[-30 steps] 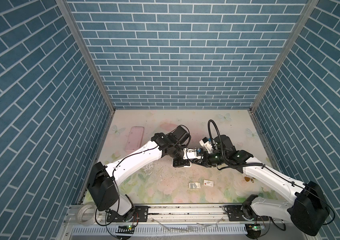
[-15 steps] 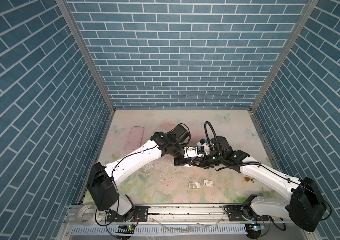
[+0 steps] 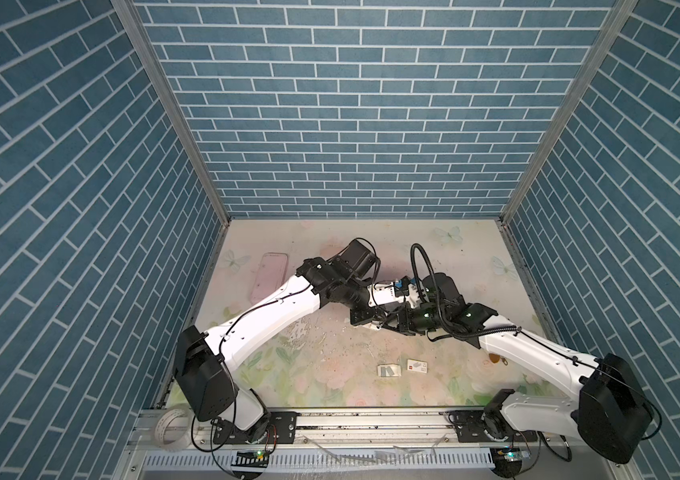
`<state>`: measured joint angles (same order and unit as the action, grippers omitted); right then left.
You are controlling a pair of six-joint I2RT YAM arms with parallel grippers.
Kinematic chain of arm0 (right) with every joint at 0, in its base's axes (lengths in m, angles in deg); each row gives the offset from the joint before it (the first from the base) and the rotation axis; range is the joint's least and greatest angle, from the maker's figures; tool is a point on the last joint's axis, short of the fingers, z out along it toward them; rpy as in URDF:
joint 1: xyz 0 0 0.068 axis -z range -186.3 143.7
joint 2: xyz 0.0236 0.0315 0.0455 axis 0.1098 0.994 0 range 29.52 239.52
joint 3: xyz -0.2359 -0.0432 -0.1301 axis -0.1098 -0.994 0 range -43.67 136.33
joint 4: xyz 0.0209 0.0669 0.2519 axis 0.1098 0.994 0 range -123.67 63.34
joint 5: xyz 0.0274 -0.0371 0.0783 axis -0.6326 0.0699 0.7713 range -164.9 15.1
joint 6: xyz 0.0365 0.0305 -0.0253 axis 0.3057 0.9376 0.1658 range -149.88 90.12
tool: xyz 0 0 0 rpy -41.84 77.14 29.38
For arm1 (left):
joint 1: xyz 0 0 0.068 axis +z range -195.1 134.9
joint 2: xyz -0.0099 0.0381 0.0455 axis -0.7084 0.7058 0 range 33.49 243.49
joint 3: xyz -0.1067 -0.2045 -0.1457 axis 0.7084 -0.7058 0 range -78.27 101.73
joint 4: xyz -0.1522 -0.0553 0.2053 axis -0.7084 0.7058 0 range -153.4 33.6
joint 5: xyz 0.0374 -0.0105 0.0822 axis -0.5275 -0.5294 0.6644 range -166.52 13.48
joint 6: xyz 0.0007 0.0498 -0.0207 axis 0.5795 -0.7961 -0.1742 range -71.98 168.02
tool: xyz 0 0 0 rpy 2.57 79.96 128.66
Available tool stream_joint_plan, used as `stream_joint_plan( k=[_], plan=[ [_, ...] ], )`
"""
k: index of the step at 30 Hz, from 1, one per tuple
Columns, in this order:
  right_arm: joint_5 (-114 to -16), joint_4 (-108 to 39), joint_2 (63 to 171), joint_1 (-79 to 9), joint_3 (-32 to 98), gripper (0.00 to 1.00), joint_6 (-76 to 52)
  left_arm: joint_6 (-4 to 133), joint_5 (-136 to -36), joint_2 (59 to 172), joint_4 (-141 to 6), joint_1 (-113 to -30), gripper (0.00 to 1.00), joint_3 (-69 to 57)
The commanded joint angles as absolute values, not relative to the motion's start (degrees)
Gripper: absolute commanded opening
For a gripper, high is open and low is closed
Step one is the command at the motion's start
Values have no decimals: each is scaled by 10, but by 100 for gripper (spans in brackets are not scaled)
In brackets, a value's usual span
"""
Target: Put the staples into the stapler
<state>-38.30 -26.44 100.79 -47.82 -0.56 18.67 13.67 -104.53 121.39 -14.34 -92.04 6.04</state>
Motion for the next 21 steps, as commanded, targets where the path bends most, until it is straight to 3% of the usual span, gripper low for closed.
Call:
stream_joint_plan(
  k=[1, 21],
  plan=[
    [-387, -304, 1005, -486, -13, 19, 208, 158, -1070, 1224, -170, -916, 0, 83],
    [-417, -404, 1018, -498, -27, 19, 240, 210, -1093, 1236, -202, -913, 0, 92]
  ],
)
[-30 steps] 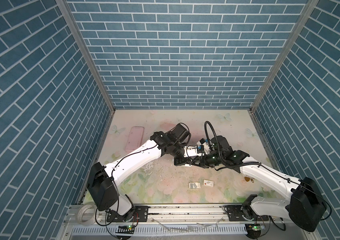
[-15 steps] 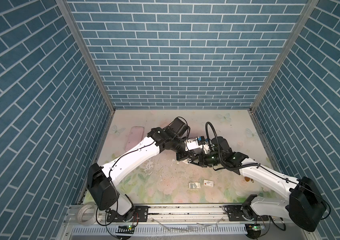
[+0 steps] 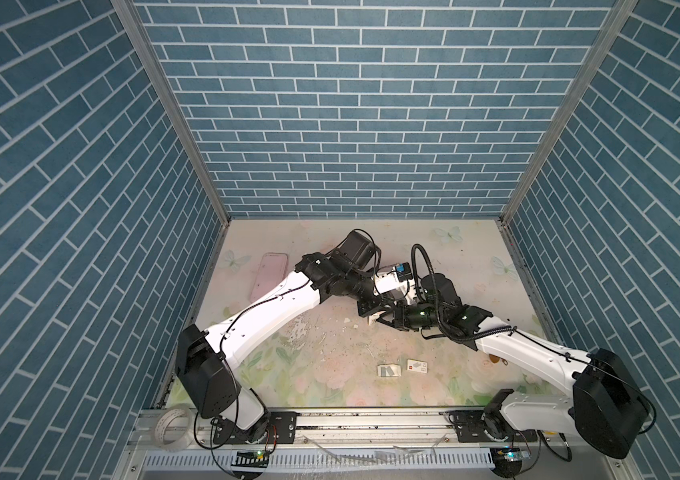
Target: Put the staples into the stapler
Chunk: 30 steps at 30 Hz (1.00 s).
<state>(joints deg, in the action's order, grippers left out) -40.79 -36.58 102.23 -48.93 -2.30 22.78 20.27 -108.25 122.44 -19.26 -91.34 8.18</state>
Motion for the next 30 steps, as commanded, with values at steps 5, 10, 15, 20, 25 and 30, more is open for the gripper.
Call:
stream_joint_plan(
  k=[5, 10, 15, 20, 25, 30],
  plan=[
    [-477, -326, 985, -498, -34, 24, 221, 203, -1090, 1228, -202, -900, 0, 74],
    [-548, -250, 926, -491, -56, 35, 202, 190, -1095, 1209, -196, -876, 0, 40],
    [-579, -201, 850, -476, -82, 42, 173, 189, -1159, 1215, -163, -845, 0, 35],
    [-507, -225, 792, -475, -98, 46, 136, 187, -1215, 1240, -129, -834, 0, 56],
    [-377, -307, 793, -475, -106, 51, 142, 187, -1293, 1278, -95, -826, 0, 98],
    [-346, -323, 812, -476, -94, 52, 135, 183, -1347, 1315, -59, -815, 0, 139]
  ],
)
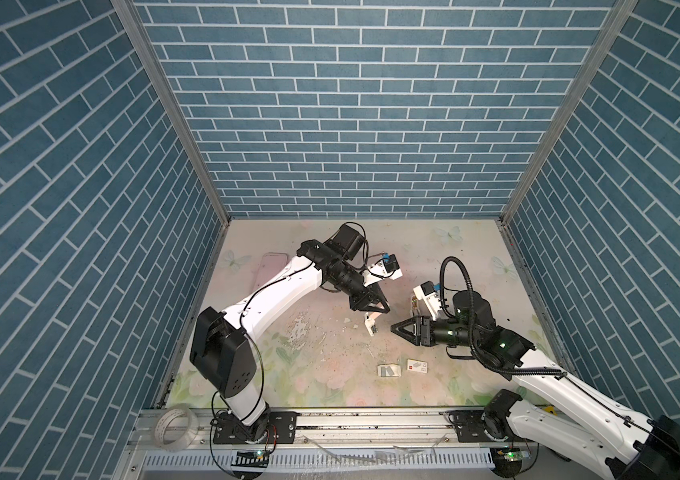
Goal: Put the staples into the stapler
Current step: 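Hold the small pink stapler in the right gripper while the left gripper withdraws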
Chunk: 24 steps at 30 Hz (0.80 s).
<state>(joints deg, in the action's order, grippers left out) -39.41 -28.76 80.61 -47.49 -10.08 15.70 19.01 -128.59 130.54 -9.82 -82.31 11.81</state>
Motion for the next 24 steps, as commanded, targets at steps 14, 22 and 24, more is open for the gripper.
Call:
stream_joint_plan(
  k=[14, 22, 24],
  plan=[
    [-352, -414, 841, -479, -97, 57, 149, 181, -1435, 1351, -20, -800, 0, 178],
    [-352, -444, 853, -484, -91, 57, 154, 195, -1468, 1368, -16, -800, 0, 199],
    [-351, -458, 858, -487, -92, 56, 158, 199, -1469, 1369, -18, -800, 0, 199]
  ],
)
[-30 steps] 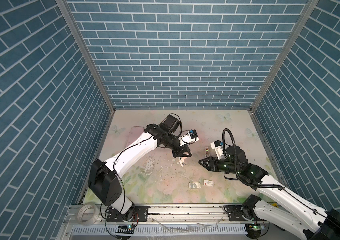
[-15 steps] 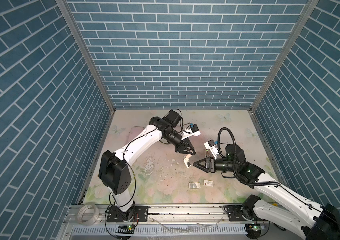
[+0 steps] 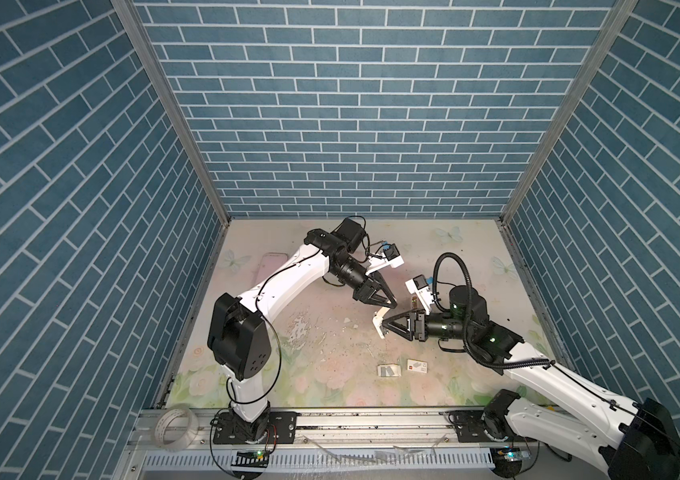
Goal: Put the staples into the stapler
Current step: 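Hold the small pink stapler in the right gripper while the left gripper withdraws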
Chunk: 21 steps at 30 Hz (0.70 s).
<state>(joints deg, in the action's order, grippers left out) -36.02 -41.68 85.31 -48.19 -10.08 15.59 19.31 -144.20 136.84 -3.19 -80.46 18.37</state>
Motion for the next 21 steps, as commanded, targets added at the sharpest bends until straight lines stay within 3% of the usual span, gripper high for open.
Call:
stream_joint_plan(
  k=[1, 17, 21],
  plan=[
    [-351, -469, 860, -488, -94, 56, 162, 201, -1472, 1371, -19, -800, 0, 199],
    [-344, -548, 877, -501, -119, 47, 196, 186, -1506, 1396, 14, -800, 0, 232],
    [-345, -559, 876, -502, -121, 40, 199, 180, -1513, 1398, 21, -800, 0, 234]
  ],
)
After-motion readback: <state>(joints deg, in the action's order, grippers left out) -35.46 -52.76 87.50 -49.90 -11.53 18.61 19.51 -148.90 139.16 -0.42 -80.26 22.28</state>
